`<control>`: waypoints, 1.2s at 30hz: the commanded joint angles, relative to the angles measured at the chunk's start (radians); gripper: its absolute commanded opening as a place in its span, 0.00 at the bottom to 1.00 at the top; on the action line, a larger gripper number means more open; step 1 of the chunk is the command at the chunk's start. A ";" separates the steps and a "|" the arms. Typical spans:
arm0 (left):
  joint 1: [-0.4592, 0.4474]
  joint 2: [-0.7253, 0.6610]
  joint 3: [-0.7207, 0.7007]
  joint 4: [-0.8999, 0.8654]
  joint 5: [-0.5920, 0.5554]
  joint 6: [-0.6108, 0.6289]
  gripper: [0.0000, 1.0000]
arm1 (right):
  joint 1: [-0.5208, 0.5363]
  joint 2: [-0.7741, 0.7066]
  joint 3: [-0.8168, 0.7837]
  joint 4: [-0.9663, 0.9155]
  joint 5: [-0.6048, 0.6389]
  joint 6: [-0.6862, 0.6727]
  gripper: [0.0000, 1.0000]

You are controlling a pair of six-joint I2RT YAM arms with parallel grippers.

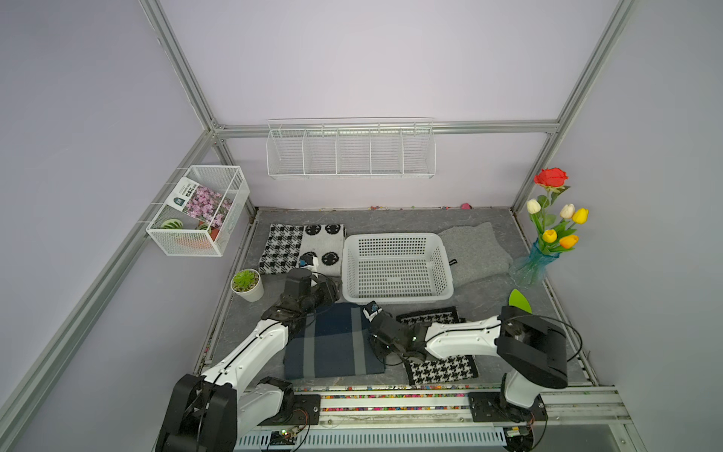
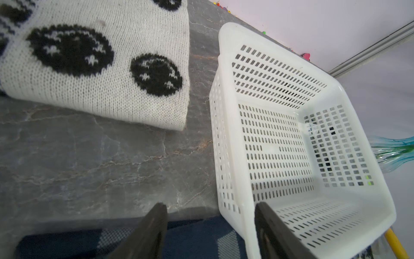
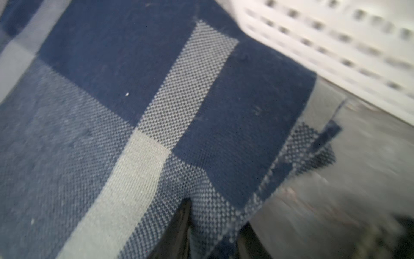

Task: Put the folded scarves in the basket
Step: Pick up the scarf at the center of the board.

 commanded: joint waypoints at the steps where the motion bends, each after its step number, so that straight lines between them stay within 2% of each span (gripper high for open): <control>1: -0.005 -0.057 -0.085 0.063 0.023 -0.094 0.67 | -0.003 0.001 -0.066 -0.157 0.038 -0.012 0.31; 5: -0.021 -0.101 -0.143 0.022 -0.013 -0.115 0.69 | -0.004 0.007 -0.109 -0.116 0.039 -0.016 0.33; 8: -0.061 -0.137 -0.159 -0.027 -0.133 -0.121 0.74 | -0.005 0.018 -0.123 -0.075 0.023 -0.016 0.34; 10: -0.079 -0.188 -0.147 -0.088 -0.257 -0.124 0.76 | -0.003 0.018 -0.139 -0.041 0.011 -0.016 0.35; 13: -0.080 -0.285 -0.153 -0.175 -0.410 -0.143 0.78 | -0.004 -0.001 -0.169 -0.006 0.003 -0.015 0.40; 16: -0.080 -0.337 -0.191 -0.200 -0.516 -0.245 0.82 | -0.005 -0.032 -0.192 0.002 0.012 -0.027 0.41; 20: -0.078 -0.325 -0.230 -0.187 -0.510 -0.316 0.94 | -0.001 -0.065 -0.203 0.012 -0.004 -0.035 0.42; 23: -0.076 -0.250 -0.219 -0.193 -0.528 -0.324 0.93 | 0.010 -0.078 -0.209 0.019 -0.008 -0.038 0.44; 27: -0.072 -0.163 -0.185 -0.213 -0.493 -0.373 0.90 | 0.015 -0.114 -0.220 0.013 0.002 -0.035 0.48; 30: -0.071 -0.120 -0.201 -0.160 -0.438 -0.404 0.86 | 0.015 -0.172 -0.240 -0.010 0.049 -0.013 0.59; 33: -0.071 -0.074 -0.242 -0.073 -0.390 -0.416 0.78 | 0.015 -0.215 -0.247 -0.043 0.079 0.010 0.67; 36: -0.071 -0.047 -0.225 -0.090 -0.366 -0.391 0.72 | 0.015 -0.193 -0.219 -0.084 0.079 0.019 0.70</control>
